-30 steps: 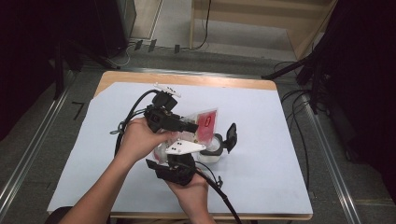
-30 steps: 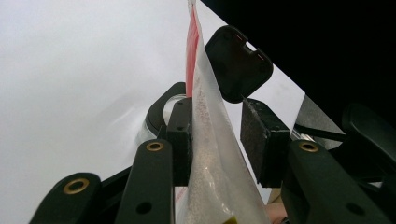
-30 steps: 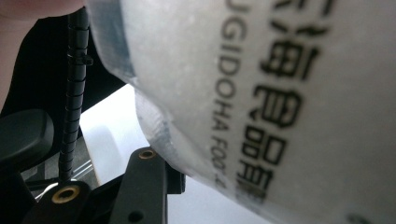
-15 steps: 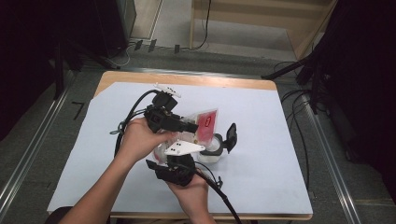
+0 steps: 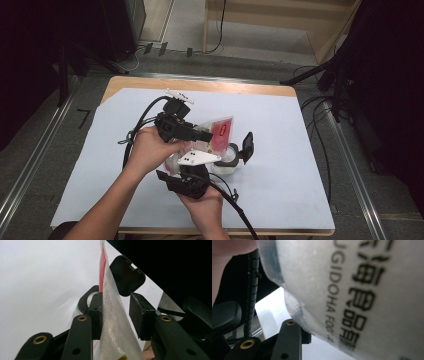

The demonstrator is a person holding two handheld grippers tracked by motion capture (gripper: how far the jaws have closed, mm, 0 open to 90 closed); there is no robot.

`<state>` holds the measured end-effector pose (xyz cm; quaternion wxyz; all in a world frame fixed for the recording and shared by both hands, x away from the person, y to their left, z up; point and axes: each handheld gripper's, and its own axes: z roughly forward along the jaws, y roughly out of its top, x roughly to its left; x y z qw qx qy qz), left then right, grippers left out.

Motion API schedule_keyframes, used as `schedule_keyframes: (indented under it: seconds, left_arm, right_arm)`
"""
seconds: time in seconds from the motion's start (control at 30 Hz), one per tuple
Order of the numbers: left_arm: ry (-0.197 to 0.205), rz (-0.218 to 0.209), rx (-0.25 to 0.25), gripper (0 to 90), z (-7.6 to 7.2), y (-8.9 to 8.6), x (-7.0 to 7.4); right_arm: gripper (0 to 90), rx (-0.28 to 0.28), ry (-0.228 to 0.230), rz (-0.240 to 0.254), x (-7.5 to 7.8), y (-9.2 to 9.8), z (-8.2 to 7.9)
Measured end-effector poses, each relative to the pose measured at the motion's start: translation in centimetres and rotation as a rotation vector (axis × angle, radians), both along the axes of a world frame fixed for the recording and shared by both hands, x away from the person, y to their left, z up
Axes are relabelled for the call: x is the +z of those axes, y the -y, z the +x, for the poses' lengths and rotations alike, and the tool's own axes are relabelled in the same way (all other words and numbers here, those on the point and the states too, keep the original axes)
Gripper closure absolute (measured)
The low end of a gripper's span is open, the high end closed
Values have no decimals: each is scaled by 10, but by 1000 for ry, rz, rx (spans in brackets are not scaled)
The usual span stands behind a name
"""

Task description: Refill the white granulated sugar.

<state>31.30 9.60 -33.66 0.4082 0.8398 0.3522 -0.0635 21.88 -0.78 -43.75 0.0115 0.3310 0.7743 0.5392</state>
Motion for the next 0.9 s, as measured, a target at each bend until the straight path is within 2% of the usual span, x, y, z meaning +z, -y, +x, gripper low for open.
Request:
schedule_keyframes:
  seconds: [0.5,0.9]
  left_arm:
    - [3,1,0,649,0,0,0]
    - [4,-1,2,659,0,0,0]
  right_arm:
    - [637,3,2,-1,0,0,0]
    - [634,7,21,-26,0,-1,0]
